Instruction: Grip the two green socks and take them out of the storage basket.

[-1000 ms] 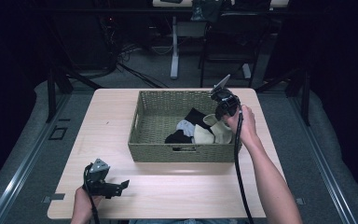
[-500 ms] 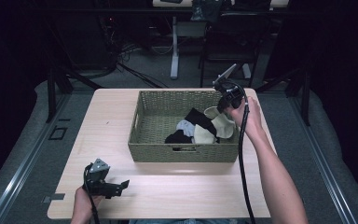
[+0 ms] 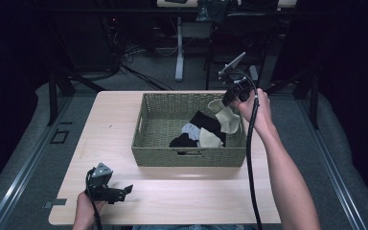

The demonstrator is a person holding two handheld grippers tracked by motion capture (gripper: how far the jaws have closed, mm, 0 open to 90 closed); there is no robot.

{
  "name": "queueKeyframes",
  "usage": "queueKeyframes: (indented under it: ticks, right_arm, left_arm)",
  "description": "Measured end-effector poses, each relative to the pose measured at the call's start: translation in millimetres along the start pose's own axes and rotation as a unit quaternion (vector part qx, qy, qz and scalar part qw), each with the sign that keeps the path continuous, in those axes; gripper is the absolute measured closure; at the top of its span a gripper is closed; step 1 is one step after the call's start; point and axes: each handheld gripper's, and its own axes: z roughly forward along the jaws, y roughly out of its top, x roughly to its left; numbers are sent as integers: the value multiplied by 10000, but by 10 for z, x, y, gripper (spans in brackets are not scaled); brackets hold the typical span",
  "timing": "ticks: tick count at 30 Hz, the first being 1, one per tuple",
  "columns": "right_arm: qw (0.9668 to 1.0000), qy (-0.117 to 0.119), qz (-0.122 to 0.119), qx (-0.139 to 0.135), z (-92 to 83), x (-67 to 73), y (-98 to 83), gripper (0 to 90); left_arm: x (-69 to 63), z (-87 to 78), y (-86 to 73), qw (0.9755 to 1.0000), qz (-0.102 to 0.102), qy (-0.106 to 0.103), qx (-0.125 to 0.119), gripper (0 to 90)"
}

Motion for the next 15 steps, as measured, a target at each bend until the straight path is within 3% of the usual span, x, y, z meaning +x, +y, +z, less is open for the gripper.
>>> queueKeyframes:
  ticks: [15]
  right_arm:
    - [9996, -146, -87, -239, -300, 17, 89, 878]
  left_arm:
    - [-6, 1, -3, 10000, -4, 47, -33, 2]
